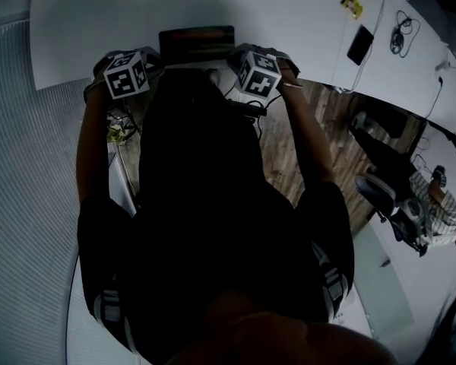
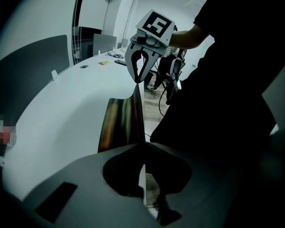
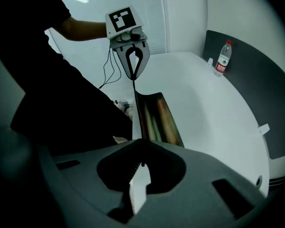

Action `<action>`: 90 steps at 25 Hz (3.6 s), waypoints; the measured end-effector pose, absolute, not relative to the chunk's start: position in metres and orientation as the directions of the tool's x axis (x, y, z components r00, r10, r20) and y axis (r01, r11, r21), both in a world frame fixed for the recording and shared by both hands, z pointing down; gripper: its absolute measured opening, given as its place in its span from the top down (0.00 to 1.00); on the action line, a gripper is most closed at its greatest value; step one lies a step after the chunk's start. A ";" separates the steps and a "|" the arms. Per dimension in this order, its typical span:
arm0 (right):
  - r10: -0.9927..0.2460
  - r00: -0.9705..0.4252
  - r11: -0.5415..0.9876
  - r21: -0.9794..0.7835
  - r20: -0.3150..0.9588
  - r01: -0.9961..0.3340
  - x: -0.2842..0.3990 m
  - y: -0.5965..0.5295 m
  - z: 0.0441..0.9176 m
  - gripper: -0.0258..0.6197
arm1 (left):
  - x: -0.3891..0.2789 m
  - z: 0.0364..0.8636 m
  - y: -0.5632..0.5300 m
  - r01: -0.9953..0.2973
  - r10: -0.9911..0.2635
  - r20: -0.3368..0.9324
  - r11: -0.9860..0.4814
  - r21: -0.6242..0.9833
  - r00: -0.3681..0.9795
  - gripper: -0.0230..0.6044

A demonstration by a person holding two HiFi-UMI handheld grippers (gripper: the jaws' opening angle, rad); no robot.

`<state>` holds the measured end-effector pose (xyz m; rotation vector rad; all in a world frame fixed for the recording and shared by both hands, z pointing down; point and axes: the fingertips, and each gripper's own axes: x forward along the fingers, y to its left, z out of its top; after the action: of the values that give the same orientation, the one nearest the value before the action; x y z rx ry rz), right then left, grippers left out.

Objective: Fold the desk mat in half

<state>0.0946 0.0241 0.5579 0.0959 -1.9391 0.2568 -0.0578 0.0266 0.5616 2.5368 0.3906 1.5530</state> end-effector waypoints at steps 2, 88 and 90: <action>0.066 -0.373 0.969 -0.148 0.925 -0.196 0.094 0.014 0.559 0.95 | -0.059 0.560 0.015 0.155 0.298 0.852 -0.954 0.256 0.430 0.94; 0.000 -0.337 0.876 -0.163 0.942 -0.454 0.112 -0.149 0.664 0.94 | -0.049 0.641 -0.160 0.024 0.132 0.874 -0.990 0.137 0.468 0.79; -0.008 -0.330 0.879 -0.151 0.944 -0.452 0.113 -0.149 0.667 0.93 | -0.048 0.641 -0.159 0.024 0.135 0.873 -0.990 0.140 0.470 0.79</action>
<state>0.1129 -0.1487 0.6668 0.3426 -1.8646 0.4672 -0.0484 -0.1585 0.6415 2.5989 0.1404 1.5581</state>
